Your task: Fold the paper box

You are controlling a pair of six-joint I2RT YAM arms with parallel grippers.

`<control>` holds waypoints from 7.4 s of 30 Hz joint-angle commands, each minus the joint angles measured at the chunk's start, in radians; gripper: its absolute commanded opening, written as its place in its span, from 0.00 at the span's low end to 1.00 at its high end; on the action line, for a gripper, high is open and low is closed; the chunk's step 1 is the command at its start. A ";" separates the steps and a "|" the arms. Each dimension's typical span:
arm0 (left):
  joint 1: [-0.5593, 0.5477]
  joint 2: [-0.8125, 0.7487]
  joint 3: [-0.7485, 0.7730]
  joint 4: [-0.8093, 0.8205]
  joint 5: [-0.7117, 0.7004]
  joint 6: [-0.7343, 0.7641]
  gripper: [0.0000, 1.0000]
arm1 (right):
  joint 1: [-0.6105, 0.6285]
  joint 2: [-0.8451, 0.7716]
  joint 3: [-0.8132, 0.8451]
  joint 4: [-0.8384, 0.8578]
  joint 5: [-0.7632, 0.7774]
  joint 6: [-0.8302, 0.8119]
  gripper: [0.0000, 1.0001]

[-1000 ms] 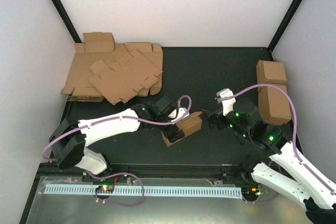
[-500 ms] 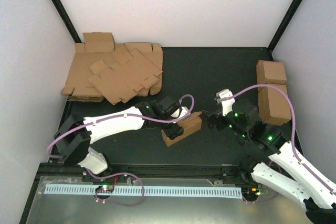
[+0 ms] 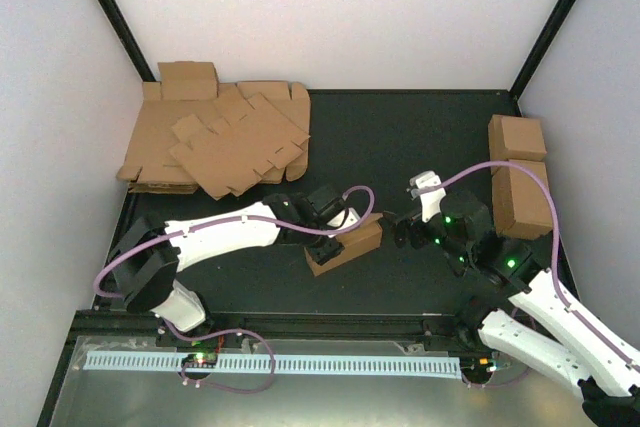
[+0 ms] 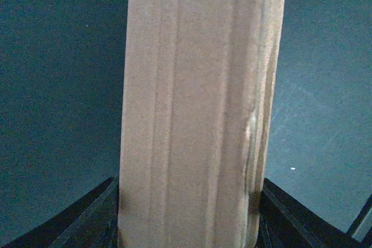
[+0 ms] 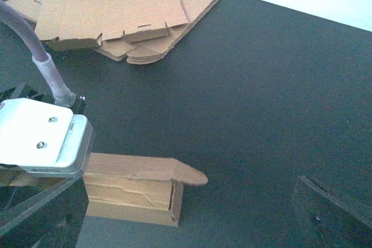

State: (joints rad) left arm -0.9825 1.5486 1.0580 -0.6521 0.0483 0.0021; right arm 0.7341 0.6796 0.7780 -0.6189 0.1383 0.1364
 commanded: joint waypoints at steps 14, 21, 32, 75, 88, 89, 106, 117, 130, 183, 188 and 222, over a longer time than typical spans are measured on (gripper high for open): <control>0.056 -0.159 -0.074 -0.117 -0.086 0.090 0.56 | -0.004 0.014 -0.193 0.303 -0.188 0.003 0.97; 0.083 -0.162 -0.085 -0.142 -0.064 0.134 0.55 | -0.003 0.151 -0.206 0.385 -0.231 -0.024 0.91; 0.094 -0.194 -0.097 -0.137 -0.016 0.152 0.56 | -0.003 0.322 -0.281 0.610 -0.233 -0.093 0.82; 0.096 -0.348 -0.121 -0.124 -0.006 0.154 0.52 | -0.003 0.214 -0.358 0.751 -0.167 -0.392 0.68; 0.096 -0.382 -0.136 -0.109 0.047 0.160 0.52 | -0.004 0.236 -0.358 0.785 -0.185 -0.390 0.57; 0.096 -0.382 -0.136 -0.110 0.049 0.160 0.52 | -0.003 0.241 -0.356 0.785 -0.191 -0.396 0.55; 0.096 -0.407 -0.141 -0.101 0.039 0.159 0.50 | -0.002 0.264 -0.365 0.782 -0.312 -0.429 0.53; 0.096 -0.405 -0.142 -0.103 0.020 0.153 0.50 | -0.001 0.192 -0.401 0.772 -0.317 -0.403 0.59; 0.094 -0.415 -0.142 -0.100 0.069 0.167 0.49 | -0.001 0.294 -0.332 0.802 -0.308 -0.447 0.41; 0.008 -0.314 -0.227 0.129 0.002 -0.022 0.99 | 0.002 0.305 -0.226 0.410 -0.441 -0.044 0.03; 0.008 -0.390 -0.226 0.105 -0.011 -0.051 0.99 | 0.002 0.295 -0.231 0.417 -0.437 -0.045 0.03; 0.021 -0.426 -0.205 0.151 0.032 -0.025 0.99 | 0.008 0.308 -0.221 0.432 -0.428 -0.068 0.02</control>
State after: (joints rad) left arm -0.9684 1.1240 0.8120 -0.4999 0.0544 -0.0395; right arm 0.7353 0.9936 0.5526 -0.2165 -0.2832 0.0830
